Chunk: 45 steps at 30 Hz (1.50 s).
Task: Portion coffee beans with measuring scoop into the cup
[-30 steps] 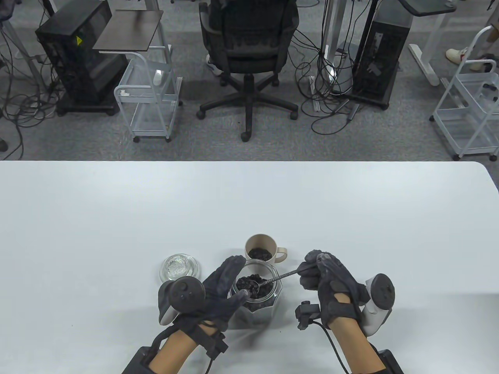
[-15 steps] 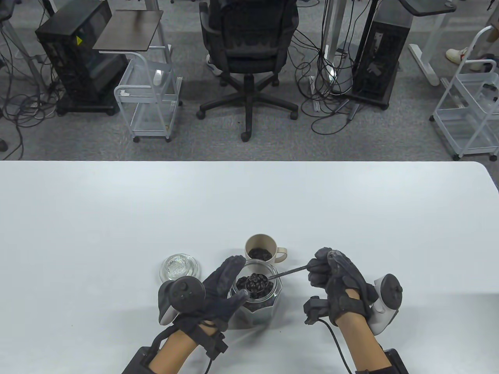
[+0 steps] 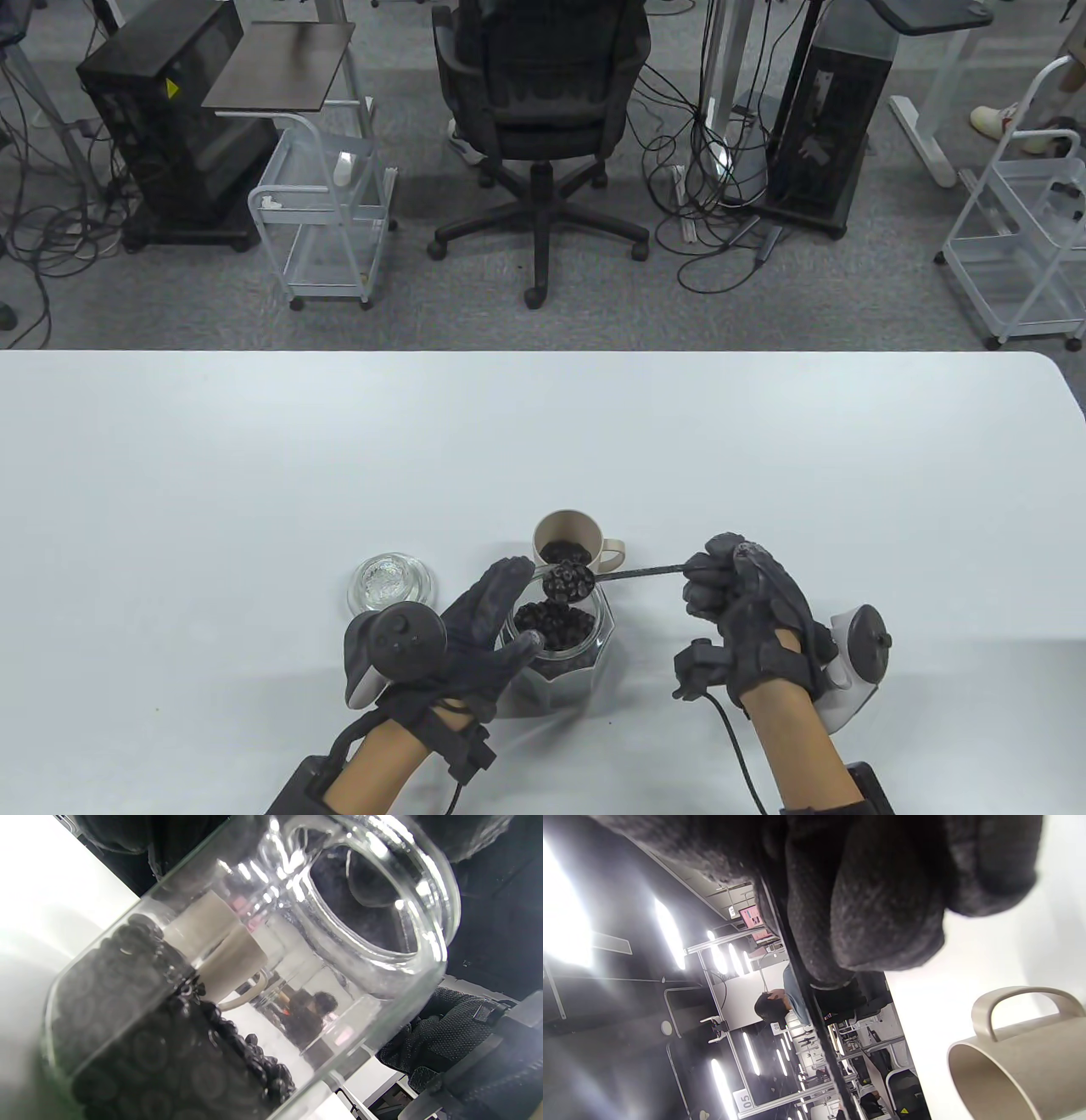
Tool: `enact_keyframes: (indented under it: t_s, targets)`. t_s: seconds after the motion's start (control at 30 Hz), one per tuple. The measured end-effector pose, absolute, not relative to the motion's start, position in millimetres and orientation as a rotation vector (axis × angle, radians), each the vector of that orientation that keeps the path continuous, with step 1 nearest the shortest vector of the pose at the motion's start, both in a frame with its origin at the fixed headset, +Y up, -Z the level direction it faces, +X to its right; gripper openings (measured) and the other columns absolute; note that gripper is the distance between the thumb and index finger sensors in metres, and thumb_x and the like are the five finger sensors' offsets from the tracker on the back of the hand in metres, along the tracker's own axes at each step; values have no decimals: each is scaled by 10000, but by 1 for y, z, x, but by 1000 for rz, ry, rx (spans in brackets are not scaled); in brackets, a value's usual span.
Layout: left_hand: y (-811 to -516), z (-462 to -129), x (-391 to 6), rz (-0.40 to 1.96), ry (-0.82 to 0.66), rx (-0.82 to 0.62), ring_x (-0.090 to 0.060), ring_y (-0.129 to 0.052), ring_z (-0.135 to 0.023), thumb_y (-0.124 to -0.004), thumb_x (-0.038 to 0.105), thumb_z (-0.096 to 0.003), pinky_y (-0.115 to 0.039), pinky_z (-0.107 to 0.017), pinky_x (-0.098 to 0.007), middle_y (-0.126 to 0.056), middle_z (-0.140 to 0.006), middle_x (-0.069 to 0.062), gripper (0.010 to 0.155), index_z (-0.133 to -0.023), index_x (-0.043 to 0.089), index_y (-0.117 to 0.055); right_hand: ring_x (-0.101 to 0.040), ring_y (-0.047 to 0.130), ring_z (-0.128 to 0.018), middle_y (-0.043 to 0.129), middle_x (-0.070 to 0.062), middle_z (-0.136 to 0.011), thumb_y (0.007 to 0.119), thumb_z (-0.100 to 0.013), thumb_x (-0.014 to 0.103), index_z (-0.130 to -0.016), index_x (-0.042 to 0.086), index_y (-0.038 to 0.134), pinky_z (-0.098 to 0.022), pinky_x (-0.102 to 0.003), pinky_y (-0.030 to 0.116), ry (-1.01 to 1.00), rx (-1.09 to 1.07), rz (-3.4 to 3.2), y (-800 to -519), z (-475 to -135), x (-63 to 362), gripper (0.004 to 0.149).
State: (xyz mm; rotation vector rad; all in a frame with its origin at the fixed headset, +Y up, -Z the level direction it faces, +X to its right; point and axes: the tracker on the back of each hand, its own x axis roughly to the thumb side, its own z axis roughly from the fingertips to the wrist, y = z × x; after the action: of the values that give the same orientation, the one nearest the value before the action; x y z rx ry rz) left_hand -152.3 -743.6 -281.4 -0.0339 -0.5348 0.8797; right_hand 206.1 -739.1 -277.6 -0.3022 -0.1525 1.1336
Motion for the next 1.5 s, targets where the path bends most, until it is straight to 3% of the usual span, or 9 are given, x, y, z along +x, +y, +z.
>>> enact_keyframes:
  t_s: [0.37,0.7,0.83,1.03,1.17,1.33,1.5]
  targets:
    - [-744,-282,-152,882,-536,-34,-524,-663,-1008,-602,720,-469,-527,-683,-679,-457,-1177,-188,852,-1138,245,-374,-444,975,-595,858,-259,-768,703,-552,307,-913,46,702,-479,-529,787,-195,-283,1088,-738,-278,207,445]
    - [-744,-282,-152,884,-534,-33,-524,-663,-1007,-603,720,-468,-530,-681,-678,-459,-1176,-188,852,-1138,245,-375,-492,944,-634,827,-291,-800,718,-540,270,-925,39,699,-496,-558,765,-239,-203,1265,-738,-284,197,450]
    - [-744,-282,-152,886,-534,-34,-525,-665,-1006,-603,720,-468,-530,-681,-679,-459,-1175,-189,851,-1137,247,-376,-511,929,-657,818,-296,-821,729,-531,257,-929,52,713,-508,-567,758,-279,-75,1459,-732,-288,188,448]
    - [-744,-282,-153,884,-534,-40,-525,-661,-1009,-601,721,-469,-526,-683,-679,-454,-1178,-188,852,-1139,249,-369,-506,910,-716,804,-265,-876,738,-524,254,-943,113,735,-540,-560,754,-366,387,1938,-706,-288,165,442]
    - [-744,-282,-153,887,-534,-37,-523,-663,-1007,-602,721,-468,-527,-683,-679,-457,-1176,-190,851,-1138,250,-371,-506,911,-725,807,-260,-881,742,-520,251,-941,126,746,-541,-563,758,-454,548,2082,-696,-282,154,438]
    - [-744,-282,-153,886,-533,-36,-524,-663,-1007,-602,720,-469,-527,-682,-679,-457,-1176,-192,851,-1138,247,-372,-520,906,-716,808,-269,-874,747,-517,244,-937,110,748,-534,-574,750,-475,513,2020,-695,-280,154,441]
    - [-744,-282,-153,883,-534,-40,-523,-661,-1009,-601,721,-470,-526,-684,-678,-456,-1177,-191,851,-1139,248,-371,-525,917,-682,822,-281,-844,740,-515,255,-923,82,751,-509,-587,750,-523,345,1846,-695,-279,168,443]
